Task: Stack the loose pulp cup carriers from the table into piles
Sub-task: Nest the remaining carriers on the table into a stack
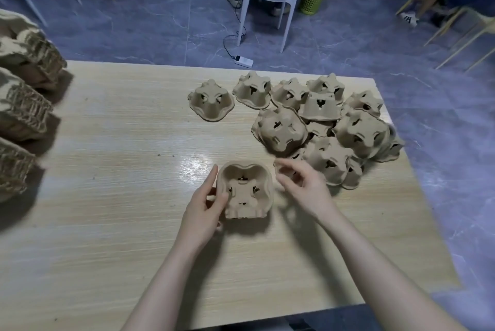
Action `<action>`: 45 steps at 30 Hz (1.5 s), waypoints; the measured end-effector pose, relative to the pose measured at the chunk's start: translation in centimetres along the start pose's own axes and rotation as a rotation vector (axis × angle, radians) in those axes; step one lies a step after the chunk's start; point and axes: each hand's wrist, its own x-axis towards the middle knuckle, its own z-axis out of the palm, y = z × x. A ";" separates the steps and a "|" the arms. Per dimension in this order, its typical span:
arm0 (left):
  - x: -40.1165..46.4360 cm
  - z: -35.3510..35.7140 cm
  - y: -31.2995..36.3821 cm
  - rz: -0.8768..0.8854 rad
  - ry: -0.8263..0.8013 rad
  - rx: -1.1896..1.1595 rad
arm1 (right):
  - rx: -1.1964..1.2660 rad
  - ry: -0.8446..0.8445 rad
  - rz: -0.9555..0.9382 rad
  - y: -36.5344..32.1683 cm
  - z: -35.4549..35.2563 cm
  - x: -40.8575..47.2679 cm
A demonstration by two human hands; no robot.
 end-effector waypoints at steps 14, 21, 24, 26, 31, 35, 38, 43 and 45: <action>0.9 1.5 0.3 -0.007 0.070 -0.074 | -0.448 -0.069 0.034 -2.3 -4.4 11.5; 2.1 1.7 1.1 0.001 0.020 -0.073 | -0.347 -0.105 0.152 -1.4 -4.1 13.7; 2.3 1.3 1.4 -0.001 -0.005 -0.073 | -0.292 -0.082 0.152 -1.3 -4.1 13.4; 2.3 1.2 1.6 -0.013 -0.020 -0.077 | -0.274 -0.065 0.131 -1.4 -4.2 12.7; 2.0 1.1 2.0 -0.022 -0.033 -0.094 | -0.272 -0.028 0.097 -1.4 -4.6 10.7; 1.9 1.3 2.2 -0.026 -0.033 -0.099 | -0.055 -0.008 0.098 -1.4 -4.6 9.0; 1.9 1.2 2.3 -0.043 -0.033 -0.109 | -0.046 0.025 0.074 -1.4 -4.3 7.4; 2.2 0.8 2.1 -0.046 -0.049 -0.094 | 0.039 0.241 -0.090 -2.9 -4.9 3.5; 2.3 0.7 2.0 -0.047 -0.048 -0.088 | 0.139 0.240 -0.139 -3.4 -4.6 1.5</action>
